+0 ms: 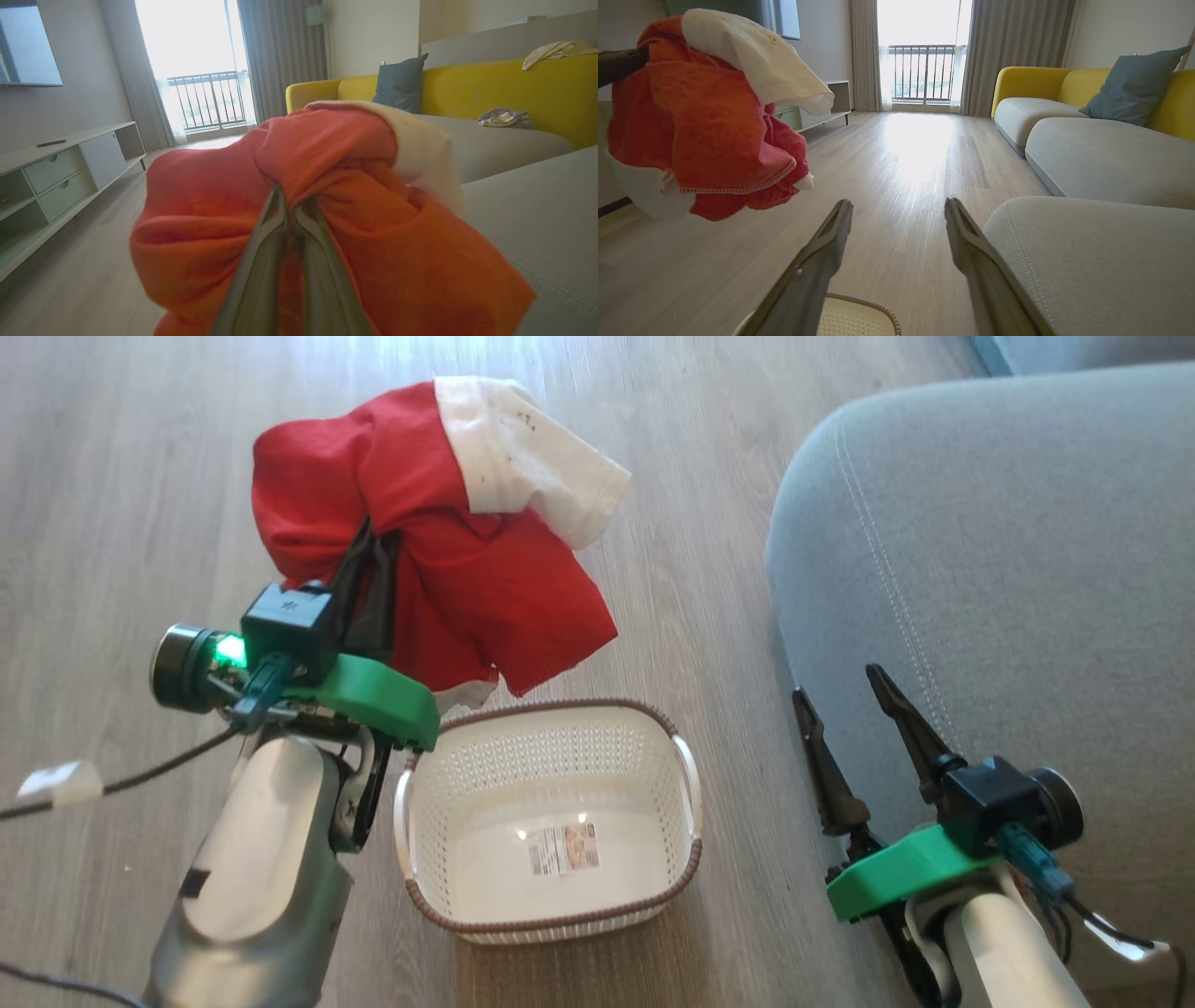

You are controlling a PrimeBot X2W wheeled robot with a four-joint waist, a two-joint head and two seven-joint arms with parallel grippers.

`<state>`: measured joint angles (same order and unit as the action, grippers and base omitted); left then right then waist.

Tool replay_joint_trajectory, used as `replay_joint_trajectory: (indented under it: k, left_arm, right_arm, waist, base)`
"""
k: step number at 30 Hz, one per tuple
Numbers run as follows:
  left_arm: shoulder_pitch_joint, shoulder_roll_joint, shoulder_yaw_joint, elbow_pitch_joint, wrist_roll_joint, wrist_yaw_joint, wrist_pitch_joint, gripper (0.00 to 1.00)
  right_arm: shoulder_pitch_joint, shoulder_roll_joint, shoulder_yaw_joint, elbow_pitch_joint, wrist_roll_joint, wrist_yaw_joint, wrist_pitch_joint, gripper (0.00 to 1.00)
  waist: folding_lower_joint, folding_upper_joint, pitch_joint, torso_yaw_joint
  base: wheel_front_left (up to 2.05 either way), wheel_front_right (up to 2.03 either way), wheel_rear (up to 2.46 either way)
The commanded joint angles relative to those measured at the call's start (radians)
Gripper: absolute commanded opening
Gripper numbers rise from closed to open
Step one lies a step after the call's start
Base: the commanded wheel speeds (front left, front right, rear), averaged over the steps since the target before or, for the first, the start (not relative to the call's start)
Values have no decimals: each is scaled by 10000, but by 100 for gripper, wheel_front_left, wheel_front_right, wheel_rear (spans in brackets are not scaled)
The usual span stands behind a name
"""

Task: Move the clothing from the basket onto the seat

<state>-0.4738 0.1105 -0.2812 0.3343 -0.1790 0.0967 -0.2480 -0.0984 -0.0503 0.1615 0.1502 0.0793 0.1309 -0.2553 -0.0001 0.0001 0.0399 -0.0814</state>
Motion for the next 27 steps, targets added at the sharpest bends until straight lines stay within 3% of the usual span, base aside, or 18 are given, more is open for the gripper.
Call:
replay_joint_trajectory:
  k: [1,14,20,27]
  left_arm:
    - [-276,100,502,-703,-9,21,-137,0]
    - [718,-396,1486,-3673,290,-145,-137,0]
    - [1042,-512,1078,-4246,415,-485,-137,0]
    - [1633,-567,-47,-4637,900,-948,-137,0]
  right_arm:
    - [-86,1,157,-297,-58,-2,-65,100]
    - [325,1,52,-334,-22,-2,-65,100]
    - [286,1,48,-326,-74,-2,-65,100]
    - [282,1,34,-322,-83,-2,-65,100]
  waist:
    - [1,-1,-171,102]
    - [1,-1,-599,331]
    - [1,-1,-579,394]
    - [1,-1,-534,418]
  base:
    - [0,0,0]
    - [0,0,0]
    - [0,0,0]
    - [0,0,0]
